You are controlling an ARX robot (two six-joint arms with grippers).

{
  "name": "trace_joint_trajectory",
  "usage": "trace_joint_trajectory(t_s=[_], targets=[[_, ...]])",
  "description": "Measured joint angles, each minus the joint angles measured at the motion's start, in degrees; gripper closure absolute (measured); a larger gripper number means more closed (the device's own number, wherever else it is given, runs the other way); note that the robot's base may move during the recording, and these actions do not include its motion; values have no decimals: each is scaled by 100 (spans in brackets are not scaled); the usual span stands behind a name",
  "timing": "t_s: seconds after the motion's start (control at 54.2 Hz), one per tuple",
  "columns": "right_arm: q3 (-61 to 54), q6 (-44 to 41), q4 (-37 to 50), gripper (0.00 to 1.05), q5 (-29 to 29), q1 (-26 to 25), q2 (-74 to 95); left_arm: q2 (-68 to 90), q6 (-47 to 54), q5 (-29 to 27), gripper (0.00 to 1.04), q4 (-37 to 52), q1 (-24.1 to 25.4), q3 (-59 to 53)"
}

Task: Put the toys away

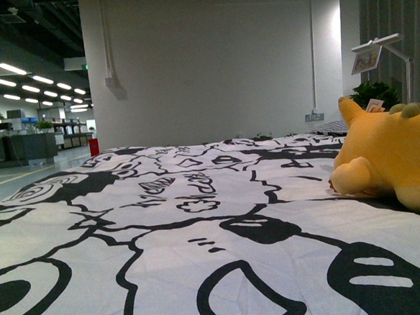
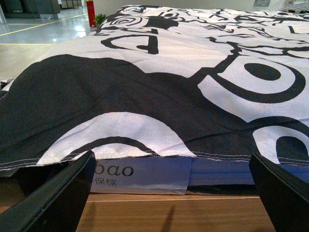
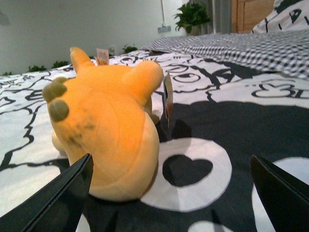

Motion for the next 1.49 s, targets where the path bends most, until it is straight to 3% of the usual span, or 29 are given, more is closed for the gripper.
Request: trace_joint_trajectory(t_s=[0.553,0.811,1.069,1.272,1.493], targets=[[1580,-1880,1073,7,317,815,1742,0,0,0,6,0,0,0],[2190,-2756,717,7,459,1102,2354,0,0,0,6,0,0,0],[3169,-2992,-1147,7,1045,1147,2758,0,0,0,6,0,0,0],[4251,-2758,-3541,7,1370,1067,3191,0,0,0,6,0,0,0],[4555,-2490,-4168,7,1403,994,3309,0,0,0,6,0,0,0]])
